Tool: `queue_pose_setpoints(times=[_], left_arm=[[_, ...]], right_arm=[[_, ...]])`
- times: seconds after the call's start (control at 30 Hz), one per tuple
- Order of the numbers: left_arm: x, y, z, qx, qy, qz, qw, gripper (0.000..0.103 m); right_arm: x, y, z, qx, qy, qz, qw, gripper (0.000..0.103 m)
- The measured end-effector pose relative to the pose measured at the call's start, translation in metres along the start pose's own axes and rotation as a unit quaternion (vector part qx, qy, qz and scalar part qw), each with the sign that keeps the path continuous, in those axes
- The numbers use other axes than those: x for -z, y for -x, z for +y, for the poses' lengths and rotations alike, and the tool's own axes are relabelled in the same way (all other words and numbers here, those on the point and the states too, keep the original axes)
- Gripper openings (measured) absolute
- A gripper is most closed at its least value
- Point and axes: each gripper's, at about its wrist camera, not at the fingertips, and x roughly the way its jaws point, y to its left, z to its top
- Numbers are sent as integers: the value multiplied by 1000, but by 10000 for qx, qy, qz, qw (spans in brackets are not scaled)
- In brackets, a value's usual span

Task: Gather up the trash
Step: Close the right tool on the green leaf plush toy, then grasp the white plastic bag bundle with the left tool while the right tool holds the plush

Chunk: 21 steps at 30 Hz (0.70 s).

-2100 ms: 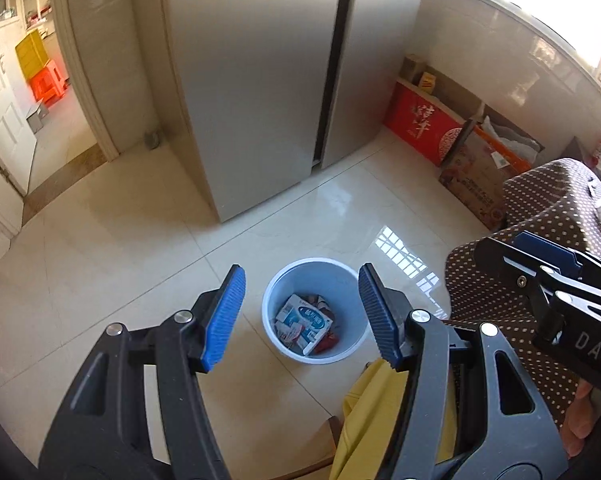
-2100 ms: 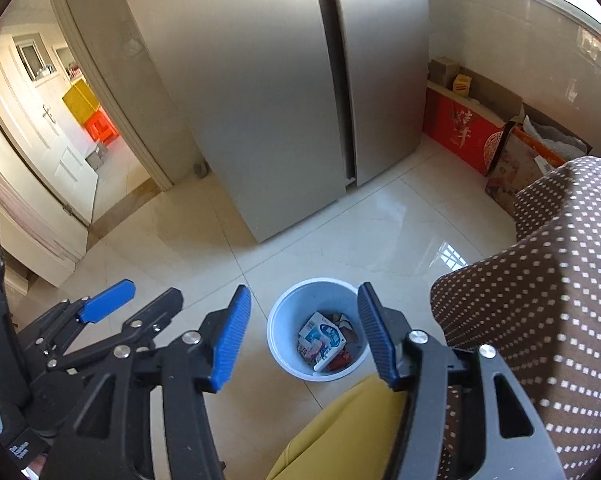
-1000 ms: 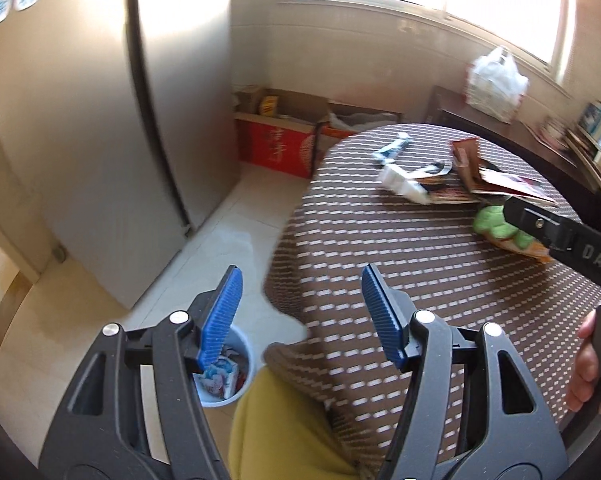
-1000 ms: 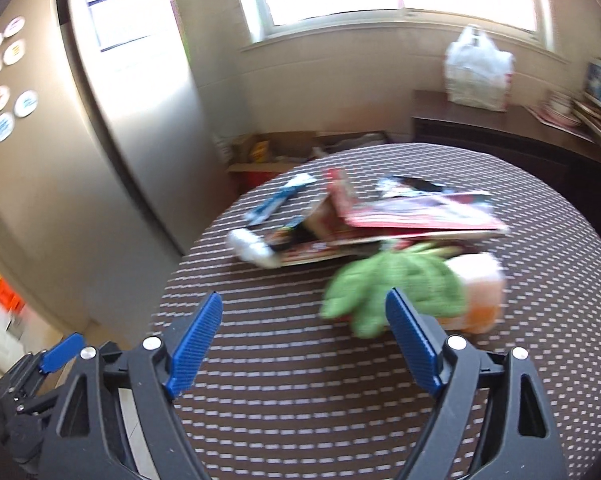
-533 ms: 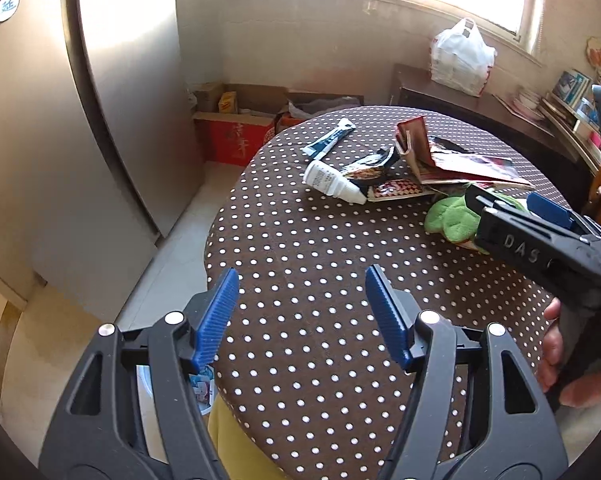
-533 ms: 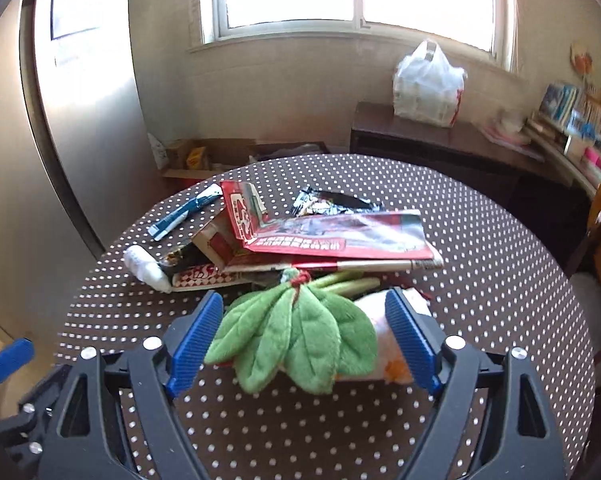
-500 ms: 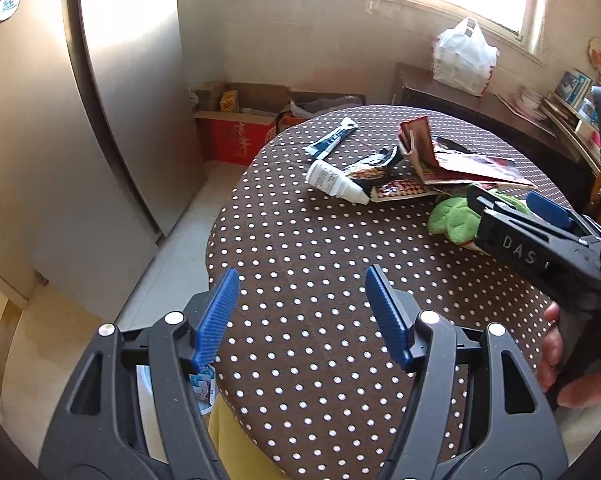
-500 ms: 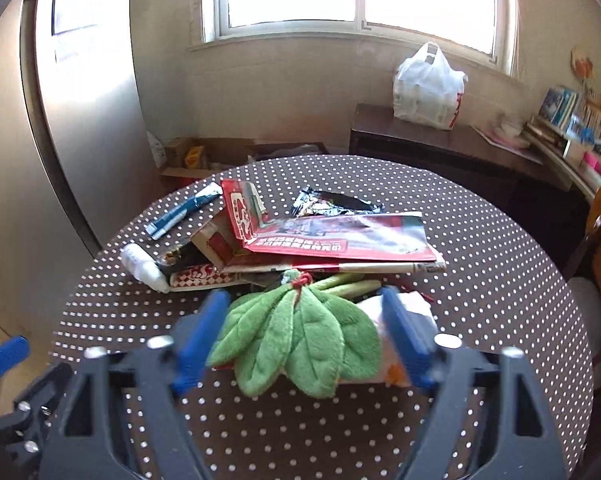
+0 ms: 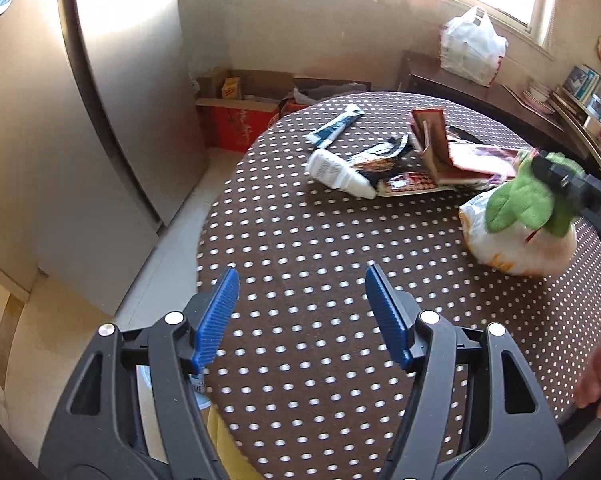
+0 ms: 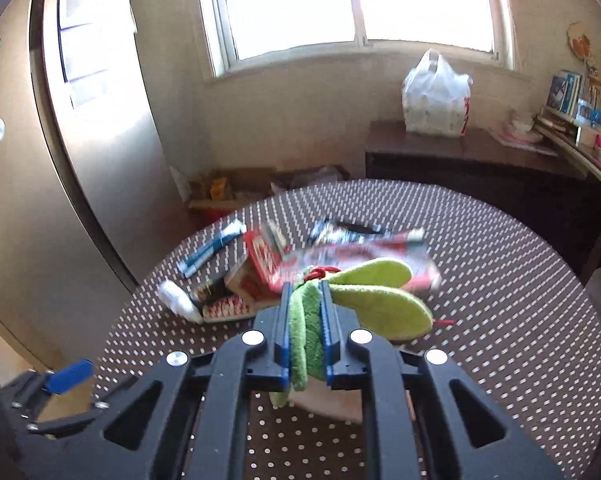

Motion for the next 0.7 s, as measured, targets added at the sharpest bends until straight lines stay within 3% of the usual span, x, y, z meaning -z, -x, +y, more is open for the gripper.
queue_pose_setpoints(times=[0.3, 0.4, 0.5, 0.7], left_arm=[[-17, 15, -49, 517, -358, -233, 9978, 67], [-20, 20, -72, 718, -538, -326, 9954, 73], [-23, 22, -98, 914, -700, -346, 9927, 86], [-21, 17, -145, 1129, -1040, -191, 9880, 86]], right_arm=[[-21, 62, -34, 296, -148, -763, 9965, 12], [-24, 76, -54, 451, -285, -882, 9947, 12], [-22, 90, -77, 651, -463, -983, 9919, 12], [-9, 108, -127, 1056, -902, -994, 9853, 12]])
